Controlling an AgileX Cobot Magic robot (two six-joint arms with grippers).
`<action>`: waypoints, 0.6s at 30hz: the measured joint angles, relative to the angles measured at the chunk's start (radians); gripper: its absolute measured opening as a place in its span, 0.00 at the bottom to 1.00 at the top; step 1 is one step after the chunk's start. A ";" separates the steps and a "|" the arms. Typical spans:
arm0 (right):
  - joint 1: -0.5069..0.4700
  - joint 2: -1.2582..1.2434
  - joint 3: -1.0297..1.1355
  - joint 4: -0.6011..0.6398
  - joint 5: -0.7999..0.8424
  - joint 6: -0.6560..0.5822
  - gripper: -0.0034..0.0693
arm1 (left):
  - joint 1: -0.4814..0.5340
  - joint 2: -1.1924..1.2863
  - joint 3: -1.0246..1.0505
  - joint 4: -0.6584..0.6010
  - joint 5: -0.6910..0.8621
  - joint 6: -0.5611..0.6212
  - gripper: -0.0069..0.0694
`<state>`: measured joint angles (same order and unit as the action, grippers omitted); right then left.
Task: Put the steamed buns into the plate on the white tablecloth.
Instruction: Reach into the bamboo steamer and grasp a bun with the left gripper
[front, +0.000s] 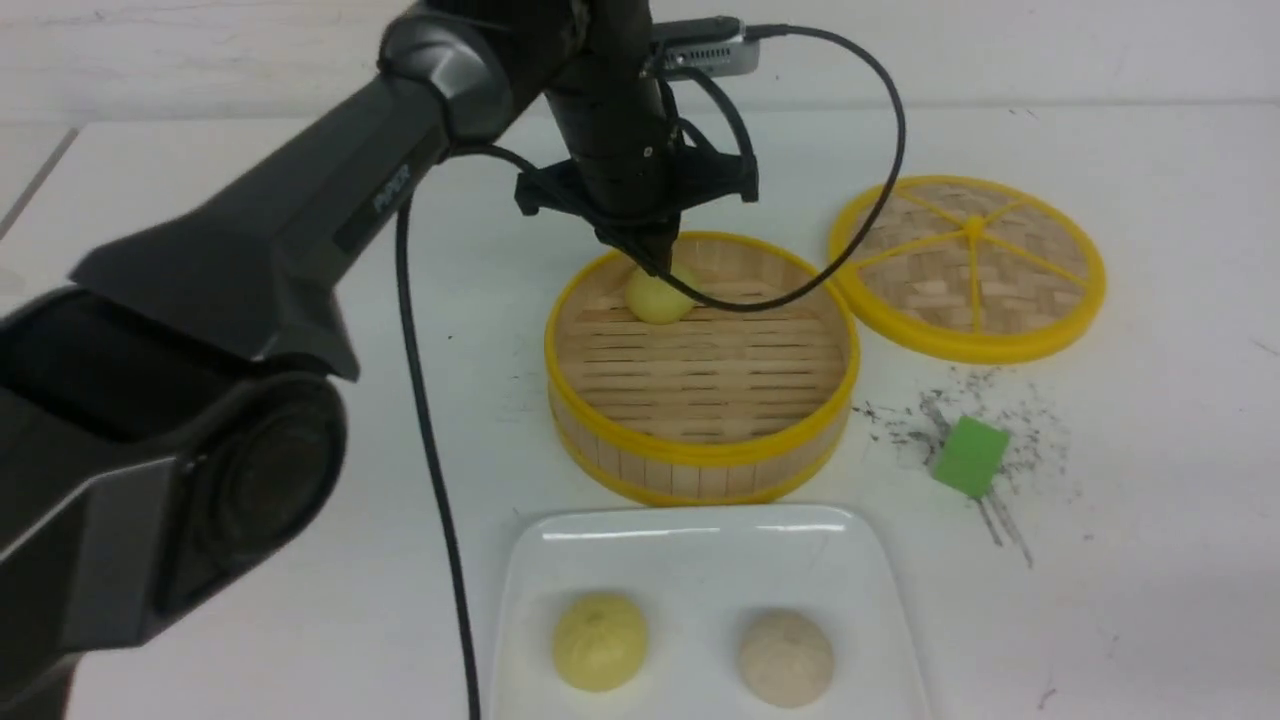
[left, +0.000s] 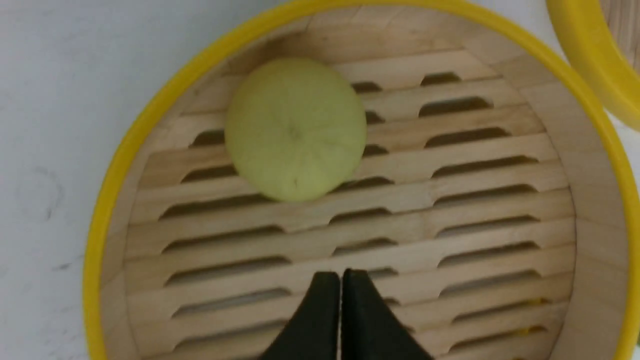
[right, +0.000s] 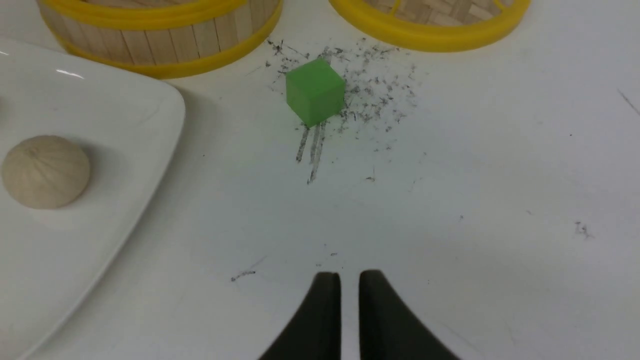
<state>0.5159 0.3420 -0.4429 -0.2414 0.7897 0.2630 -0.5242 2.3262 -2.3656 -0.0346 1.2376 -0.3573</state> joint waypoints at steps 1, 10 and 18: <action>0.000 0.000 0.000 0.000 0.000 0.000 0.16 | 0.000 0.012 -0.013 0.000 0.000 0.001 0.18; 0.000 0.000 0.000 0.000 -0.016 0.000 0.16 | -0.001 0.099 -0.051 0.067 -0.065 -0.001 0.56; 0.000 0.000 0.000 0.000 -0.019 0.000 0.16 | 0.000 0.151 -0.052 0.158 -0.129 -0.004 0.64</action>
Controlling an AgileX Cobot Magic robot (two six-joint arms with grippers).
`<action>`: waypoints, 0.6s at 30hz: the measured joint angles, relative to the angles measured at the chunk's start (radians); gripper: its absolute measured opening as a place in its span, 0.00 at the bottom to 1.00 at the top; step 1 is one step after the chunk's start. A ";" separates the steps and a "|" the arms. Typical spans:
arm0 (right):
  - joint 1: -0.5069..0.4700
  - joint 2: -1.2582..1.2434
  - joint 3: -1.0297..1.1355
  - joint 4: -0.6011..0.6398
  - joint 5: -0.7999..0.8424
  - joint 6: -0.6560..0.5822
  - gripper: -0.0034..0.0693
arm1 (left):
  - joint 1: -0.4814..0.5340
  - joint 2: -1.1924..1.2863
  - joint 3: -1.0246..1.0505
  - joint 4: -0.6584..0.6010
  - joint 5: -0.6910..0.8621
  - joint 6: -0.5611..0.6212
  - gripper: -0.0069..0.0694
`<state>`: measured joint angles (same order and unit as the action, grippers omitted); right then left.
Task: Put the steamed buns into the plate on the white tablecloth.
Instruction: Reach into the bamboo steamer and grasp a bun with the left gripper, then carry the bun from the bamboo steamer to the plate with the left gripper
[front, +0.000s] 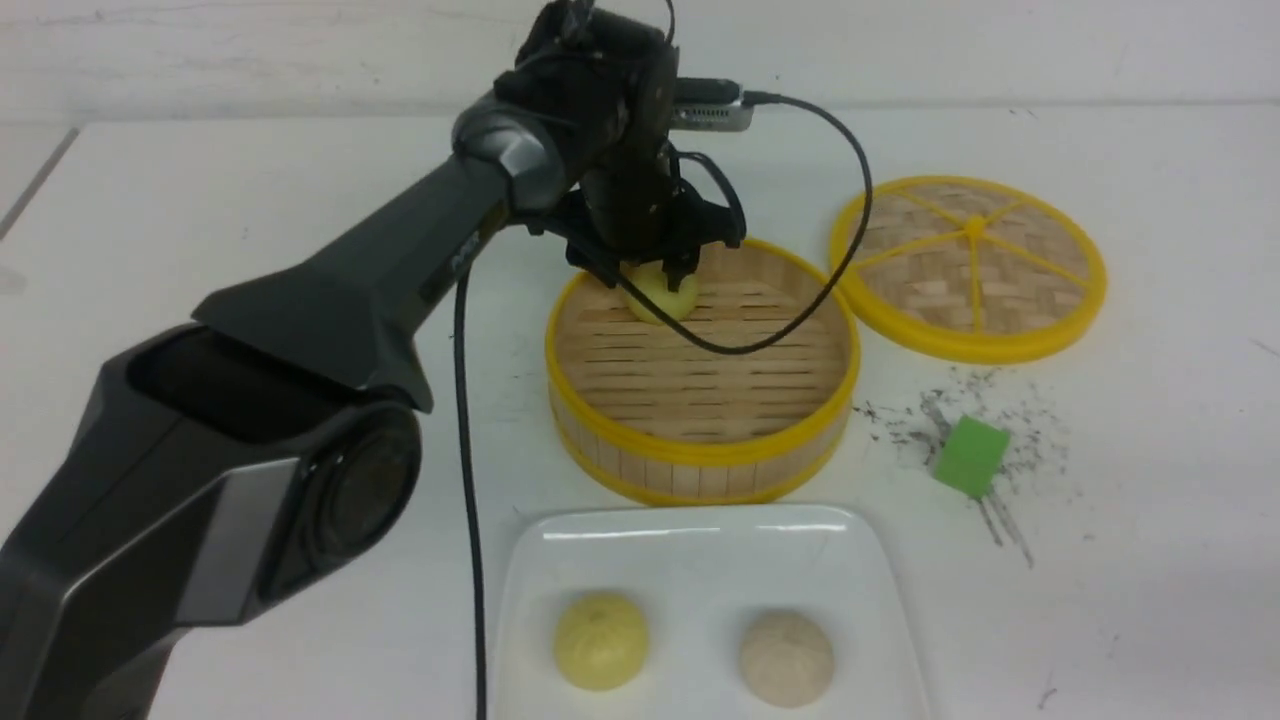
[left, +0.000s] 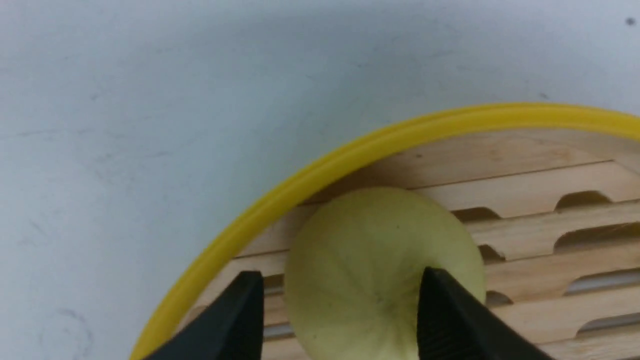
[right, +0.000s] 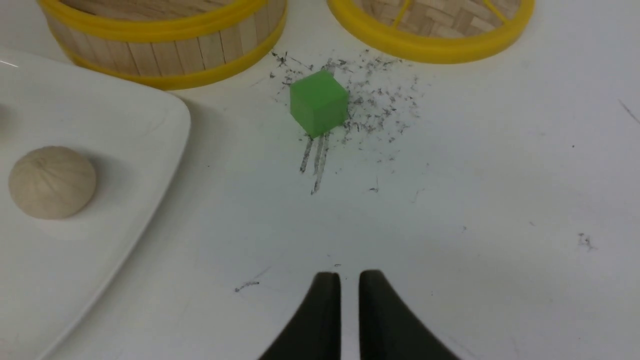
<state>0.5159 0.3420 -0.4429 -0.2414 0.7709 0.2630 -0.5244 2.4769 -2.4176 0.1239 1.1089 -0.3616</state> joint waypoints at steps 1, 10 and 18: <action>0.000 0.000 0.000 0.000 0.000 0.000 0.16 | 0.000 0.003 -0.001 -0.007 -0.003 0.000 0.63; 0.000 0.000 0.000 0.000 0.000 0.000 0.18 | -0.001 -0.002 -0.006 -0.051 0.010 -0.028 0.16; 0.000 -0.002 0.000 0.000 0.000 0.000 0.19 | -0.001 -0.214 -0.104 -0.053 0.125 -0.042 0.12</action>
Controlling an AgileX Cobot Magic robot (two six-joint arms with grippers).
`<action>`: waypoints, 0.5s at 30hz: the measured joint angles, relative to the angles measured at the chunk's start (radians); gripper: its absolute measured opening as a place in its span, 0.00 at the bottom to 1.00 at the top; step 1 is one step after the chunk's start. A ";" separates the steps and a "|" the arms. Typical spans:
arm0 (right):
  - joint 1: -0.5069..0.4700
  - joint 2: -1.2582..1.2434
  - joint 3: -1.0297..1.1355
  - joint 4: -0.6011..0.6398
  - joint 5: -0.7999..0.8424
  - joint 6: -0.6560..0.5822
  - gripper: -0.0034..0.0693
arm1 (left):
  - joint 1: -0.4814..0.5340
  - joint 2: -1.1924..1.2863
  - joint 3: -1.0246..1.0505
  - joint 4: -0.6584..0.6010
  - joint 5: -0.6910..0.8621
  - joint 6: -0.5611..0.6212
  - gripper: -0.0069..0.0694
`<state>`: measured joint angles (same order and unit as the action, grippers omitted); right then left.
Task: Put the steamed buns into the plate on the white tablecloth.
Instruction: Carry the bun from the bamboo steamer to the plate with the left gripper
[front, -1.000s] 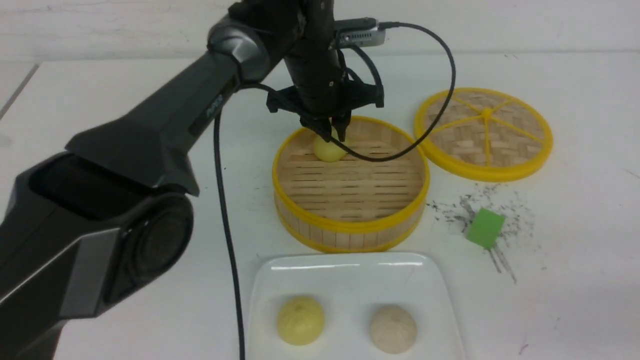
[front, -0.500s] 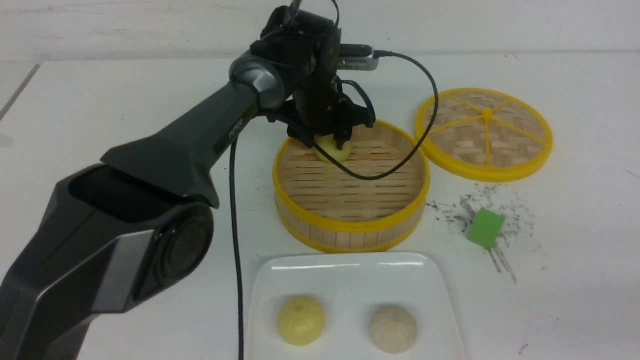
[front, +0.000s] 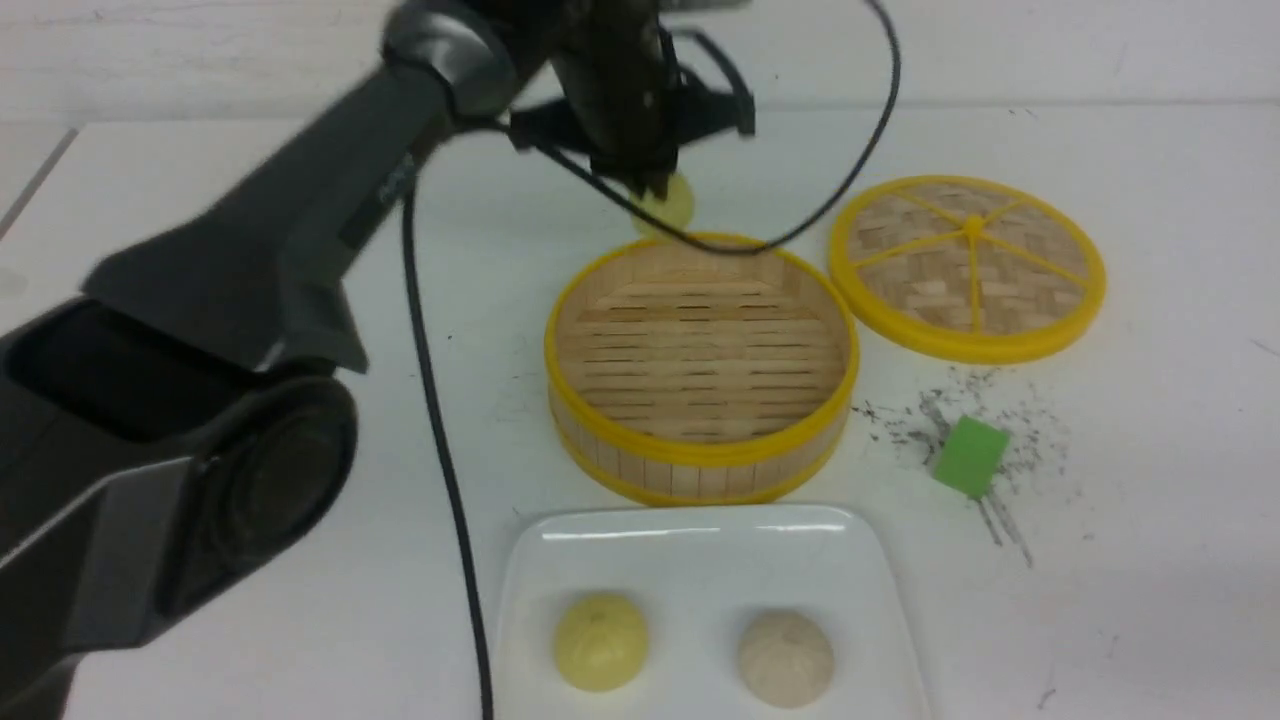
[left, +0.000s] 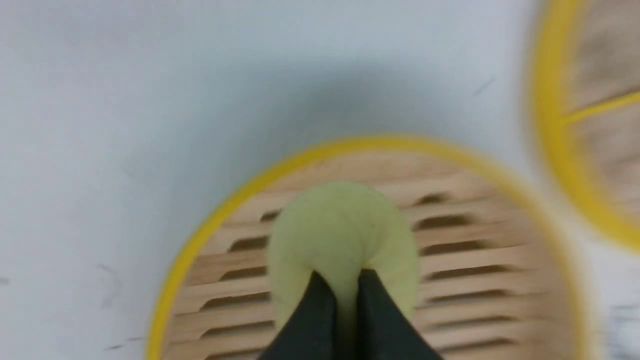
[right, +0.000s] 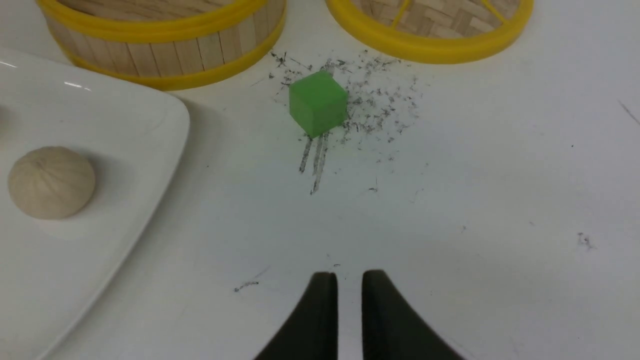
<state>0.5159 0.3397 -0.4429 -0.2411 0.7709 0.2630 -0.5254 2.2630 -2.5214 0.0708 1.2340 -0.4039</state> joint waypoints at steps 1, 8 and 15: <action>0.000 0.000 0.000 0.000 0.000 0.000 0.19 | 0.000 -0.045 -0.017 0.000 0.003 0.006 0.12; 0.000 0.000 0.000 0.001 -0.001 0.000 0.20 | 0.000 -0.356 0.131 -0.118 0.003 0.137 0.12; 0.000 0.000 0.000 0.000 -0.001 0.000 0.21 | -0.043 -0.637 0.737 -0.209 0.004 0.174 0.12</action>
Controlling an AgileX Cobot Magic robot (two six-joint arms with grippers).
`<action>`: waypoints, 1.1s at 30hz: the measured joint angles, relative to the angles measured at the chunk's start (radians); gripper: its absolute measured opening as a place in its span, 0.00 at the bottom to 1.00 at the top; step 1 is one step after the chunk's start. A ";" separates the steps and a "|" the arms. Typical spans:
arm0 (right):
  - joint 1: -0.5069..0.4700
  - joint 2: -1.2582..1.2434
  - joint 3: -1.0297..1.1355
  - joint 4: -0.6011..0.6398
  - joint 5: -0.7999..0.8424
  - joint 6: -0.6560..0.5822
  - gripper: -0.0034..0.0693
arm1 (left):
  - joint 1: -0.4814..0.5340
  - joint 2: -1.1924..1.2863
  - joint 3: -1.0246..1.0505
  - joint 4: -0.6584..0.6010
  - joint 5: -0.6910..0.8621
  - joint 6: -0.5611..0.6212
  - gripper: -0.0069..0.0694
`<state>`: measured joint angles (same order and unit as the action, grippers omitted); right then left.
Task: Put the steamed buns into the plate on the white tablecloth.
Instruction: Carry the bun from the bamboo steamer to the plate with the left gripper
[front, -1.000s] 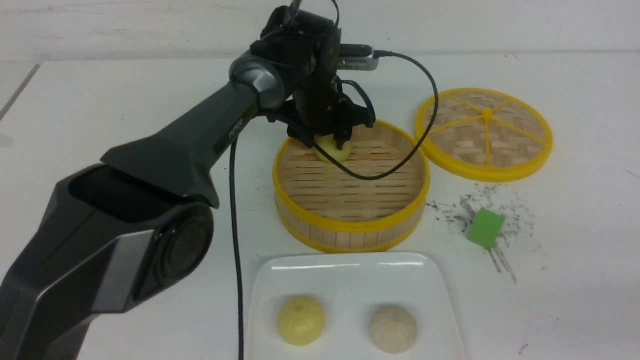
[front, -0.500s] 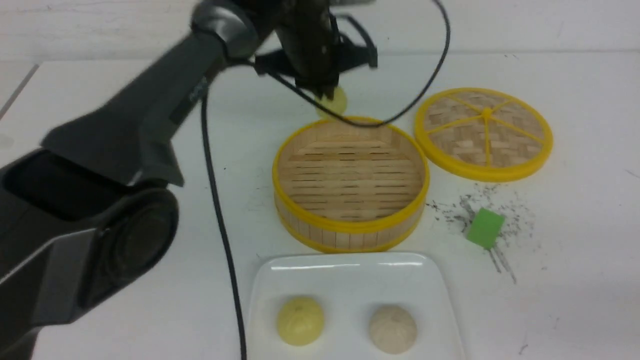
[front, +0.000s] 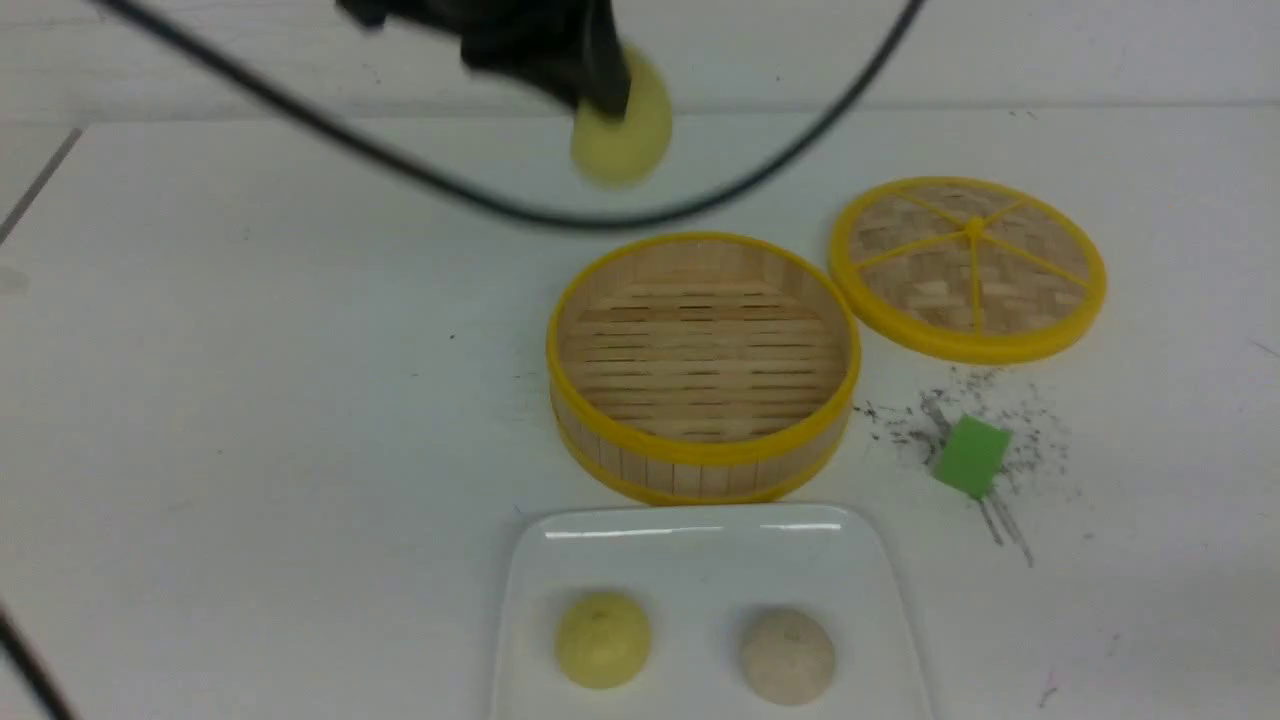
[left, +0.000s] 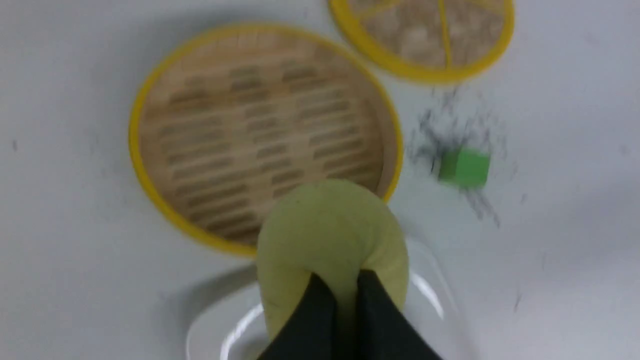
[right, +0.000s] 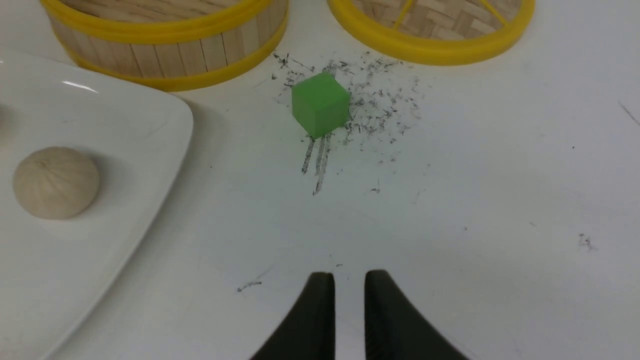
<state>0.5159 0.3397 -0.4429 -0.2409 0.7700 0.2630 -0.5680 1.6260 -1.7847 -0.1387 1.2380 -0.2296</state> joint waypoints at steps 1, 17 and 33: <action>0.000 0.000 0.000 0.000 0.000 0.000 0.21 | -0.025 -0.028 0.105 0.000 0.000 -0.002 0.12; 0.000 0.000 0.000 0.000 -0.001 0.000 0.23 | -0.400 -0.066 0.814 0.106 -0.427 -0.321 0.13; 0.000 0.000 -0.046 0.024 0.055 0.000 0.24 | -0.400 -0.066 0.806 0.146 -0.434 -0.368 0.56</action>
<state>0.5159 0.3397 -0.4893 -0.2171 0.8246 0.2630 -0.9679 1.5600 -0.9785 0.0069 0.8043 -0.5974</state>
